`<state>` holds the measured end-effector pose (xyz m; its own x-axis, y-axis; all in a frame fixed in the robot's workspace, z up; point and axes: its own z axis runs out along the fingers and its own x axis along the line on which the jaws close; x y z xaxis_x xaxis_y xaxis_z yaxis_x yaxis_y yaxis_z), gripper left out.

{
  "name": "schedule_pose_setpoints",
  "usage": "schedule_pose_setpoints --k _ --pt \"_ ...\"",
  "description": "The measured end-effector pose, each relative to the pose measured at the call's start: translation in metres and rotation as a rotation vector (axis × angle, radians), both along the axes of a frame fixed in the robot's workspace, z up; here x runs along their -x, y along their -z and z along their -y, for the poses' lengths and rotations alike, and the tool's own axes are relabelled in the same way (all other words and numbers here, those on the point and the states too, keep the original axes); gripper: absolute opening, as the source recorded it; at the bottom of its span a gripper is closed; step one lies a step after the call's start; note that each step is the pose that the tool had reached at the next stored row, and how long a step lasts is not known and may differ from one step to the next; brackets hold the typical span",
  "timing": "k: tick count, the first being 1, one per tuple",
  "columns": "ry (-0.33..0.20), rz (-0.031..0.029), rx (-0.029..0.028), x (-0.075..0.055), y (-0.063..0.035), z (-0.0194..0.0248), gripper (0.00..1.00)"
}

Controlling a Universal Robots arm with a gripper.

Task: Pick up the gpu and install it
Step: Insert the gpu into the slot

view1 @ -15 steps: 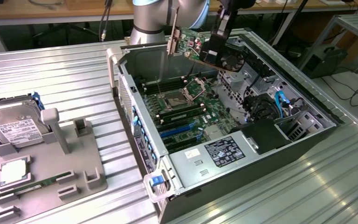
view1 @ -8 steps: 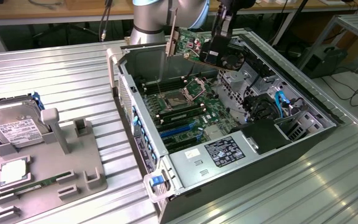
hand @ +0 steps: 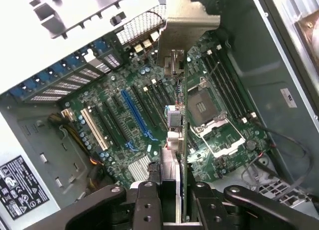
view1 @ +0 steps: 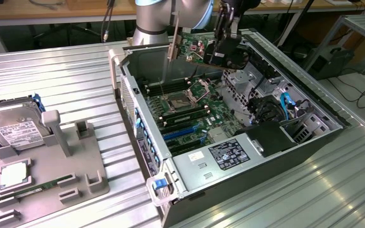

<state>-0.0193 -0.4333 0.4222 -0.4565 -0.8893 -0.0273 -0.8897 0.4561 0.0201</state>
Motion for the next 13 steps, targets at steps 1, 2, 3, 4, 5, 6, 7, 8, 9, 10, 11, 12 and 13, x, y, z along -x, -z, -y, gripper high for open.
schedule_pose_setpoints --k 1,2,3,4,5,6,7,8,9,10,11,12,13 --pt "-0.016 0.0001 -0.0001 0.0 0.0001 0.0 0.28" --pt "-0.028 0.0003 0.0 0.0 0.0001 0.0 0.28" --pt "-0.039 0.0005 0.0 0.0 0.0002 0.0 0.28" --pt "-0.049 0.0006 0.0 0.0 0.0002 0.0 0.28" --pt "-0.059 0.0009 0.0 0.0 0.0003 0.0 0.28" --pt "-0.072 0.0013 0.0 0.0 0.0005 0.0 0.28" --pt "-0.085 0.0016 0.0 0.0 0.0005 0.0 0.28" --pt "-0.101 0.0017 0.0 0.0 0.0007 0.0 0.28" --pt "-0.113 0.0017 0.0001 0.0 0.0008 0.0 0.28" --pt "-0.126 0.0018 0.0001 0.0 0.0011 0.0 0.28" --pt "-0.14 0.002 0.0002 0.0 0.0016 0.0 0.28" --pt "-0.154 0.0024 0.0004 0.0 0.002 0.0 0.28" --pt "-0.169 0.0032 0.0004 0.0 0.0026 0.0 0.28"
